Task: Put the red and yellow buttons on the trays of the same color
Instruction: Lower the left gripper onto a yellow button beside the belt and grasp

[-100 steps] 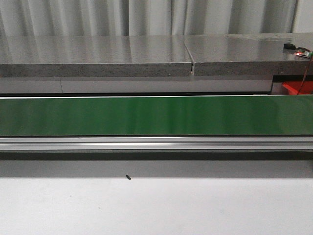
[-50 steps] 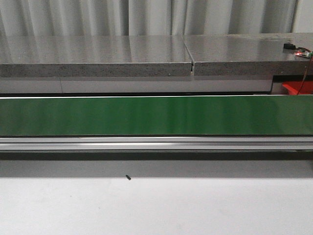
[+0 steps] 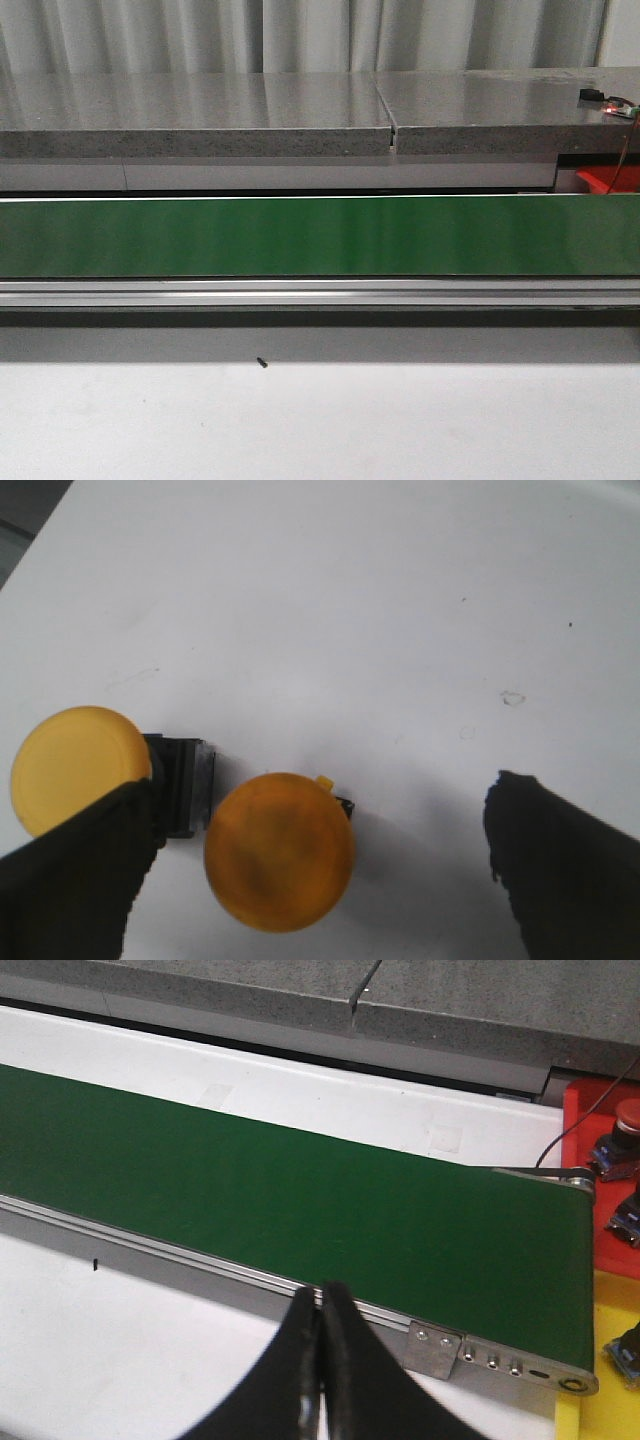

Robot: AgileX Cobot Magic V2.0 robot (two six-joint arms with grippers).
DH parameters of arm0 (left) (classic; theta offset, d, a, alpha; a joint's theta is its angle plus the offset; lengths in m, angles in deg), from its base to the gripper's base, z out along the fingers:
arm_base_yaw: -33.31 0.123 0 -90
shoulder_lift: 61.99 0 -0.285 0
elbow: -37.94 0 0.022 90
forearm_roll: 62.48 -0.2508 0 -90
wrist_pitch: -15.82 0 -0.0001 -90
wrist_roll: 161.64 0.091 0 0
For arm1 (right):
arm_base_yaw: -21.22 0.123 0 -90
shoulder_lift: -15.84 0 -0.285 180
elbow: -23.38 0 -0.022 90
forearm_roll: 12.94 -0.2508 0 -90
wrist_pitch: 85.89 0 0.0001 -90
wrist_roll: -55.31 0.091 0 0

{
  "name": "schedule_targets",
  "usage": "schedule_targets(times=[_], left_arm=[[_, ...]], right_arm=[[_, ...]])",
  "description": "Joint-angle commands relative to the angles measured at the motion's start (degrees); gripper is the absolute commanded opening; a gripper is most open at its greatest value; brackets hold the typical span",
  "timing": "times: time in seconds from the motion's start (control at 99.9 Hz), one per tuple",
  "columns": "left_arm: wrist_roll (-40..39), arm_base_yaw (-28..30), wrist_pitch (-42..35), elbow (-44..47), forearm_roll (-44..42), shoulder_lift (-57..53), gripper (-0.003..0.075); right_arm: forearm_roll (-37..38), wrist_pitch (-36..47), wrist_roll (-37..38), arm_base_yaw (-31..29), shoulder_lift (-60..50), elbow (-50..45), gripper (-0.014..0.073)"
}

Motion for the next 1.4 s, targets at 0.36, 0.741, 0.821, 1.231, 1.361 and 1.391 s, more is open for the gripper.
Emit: schedule_targets(times=[0.36, 0.741, 0.821, 1.231, 1.361, 1.391], left_arm=[[-0.1, -0.1, -5.4, -1.8, -0.1, -3.1, 0.0640], [0.4, -0.1, -6.4, -1.8, -0.1, -2.9, 0.0640], [0.4, -0.1, -6.5, -1.8, -0.1, -2.5, 0.0640], [0.4, -0.1, -5.2, -3.5, -0.1, 0.2, 0.0640], [0.4, -0.1, -5.2, -3.5, -0.1, 0.3, 0.0640], [0.4, -0.1, -5.2, -3.5, -0.1, 0.3, 0.0640]], right_arm=[[-0.9, 3.7, -0.2, -0.2, 0.2, 1.3, -0.0068], [-0.9, 3.7, -0.2, -0.2, 0.2, 1.3, -0.0068], [-0.9, 3.7, -0.2, -0.2, 0.2, 1.3, -0.0068], [-0.9, 3.7, -0.2, -0.2, 0.2, 1.3, -0.0068], [-0.9, 3.7, -0.2, -0.2, 0.2, 1.3, -0.0068], [-0.9, 3.7, -0.2, -0.2, 0.2, 1.3, -0.0068]])
